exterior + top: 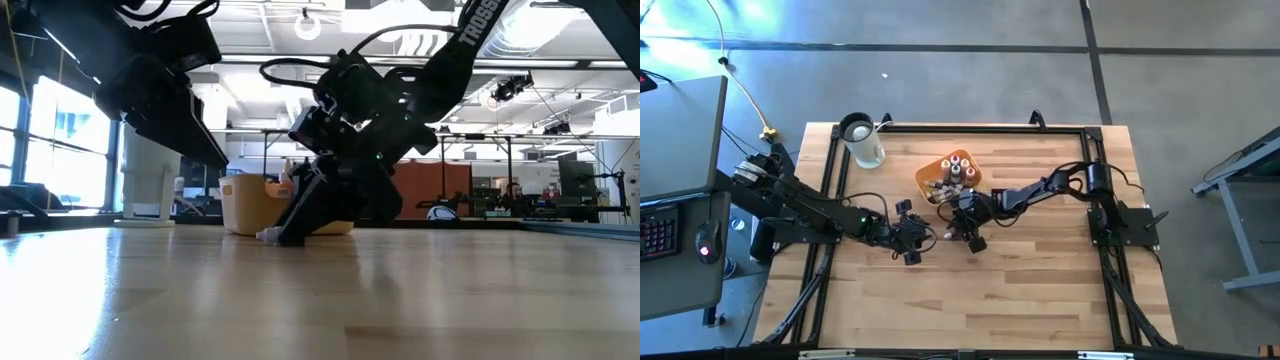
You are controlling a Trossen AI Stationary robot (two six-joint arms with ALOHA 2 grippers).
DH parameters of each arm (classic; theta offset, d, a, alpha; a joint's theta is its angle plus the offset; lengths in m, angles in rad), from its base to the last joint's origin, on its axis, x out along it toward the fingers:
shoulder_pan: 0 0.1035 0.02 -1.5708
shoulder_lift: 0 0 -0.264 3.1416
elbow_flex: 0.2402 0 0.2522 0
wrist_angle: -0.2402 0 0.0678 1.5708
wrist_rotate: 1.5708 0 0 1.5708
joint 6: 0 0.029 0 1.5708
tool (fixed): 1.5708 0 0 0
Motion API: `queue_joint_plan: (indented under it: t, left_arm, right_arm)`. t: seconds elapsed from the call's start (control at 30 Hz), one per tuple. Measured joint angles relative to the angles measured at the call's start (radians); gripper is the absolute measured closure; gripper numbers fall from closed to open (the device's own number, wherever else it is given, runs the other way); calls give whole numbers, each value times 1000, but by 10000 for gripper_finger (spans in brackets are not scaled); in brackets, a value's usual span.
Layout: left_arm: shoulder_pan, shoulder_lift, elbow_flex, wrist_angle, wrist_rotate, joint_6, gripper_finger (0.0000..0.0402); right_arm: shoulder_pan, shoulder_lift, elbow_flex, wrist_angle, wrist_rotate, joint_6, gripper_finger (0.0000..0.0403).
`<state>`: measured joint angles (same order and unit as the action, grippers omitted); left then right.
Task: Pick & Place food coloring
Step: Put the small red food coloring bottle into the yellow bin
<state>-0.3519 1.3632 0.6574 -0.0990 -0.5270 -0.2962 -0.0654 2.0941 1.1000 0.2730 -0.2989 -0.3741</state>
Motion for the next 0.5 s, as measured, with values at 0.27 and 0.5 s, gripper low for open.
queue_joint_plan:
  t: [0.27, 0.5]
  left_arm:
    - [0, 0, 0, 0, 0, 0, 252]
    - [0, 0, 0, 0, 0, 0, 252]
  right_arm:
    - [6, 0, -2, 2, -5, 42, 240]
    - [32, 0, -2, 2, -1, 41, 285]
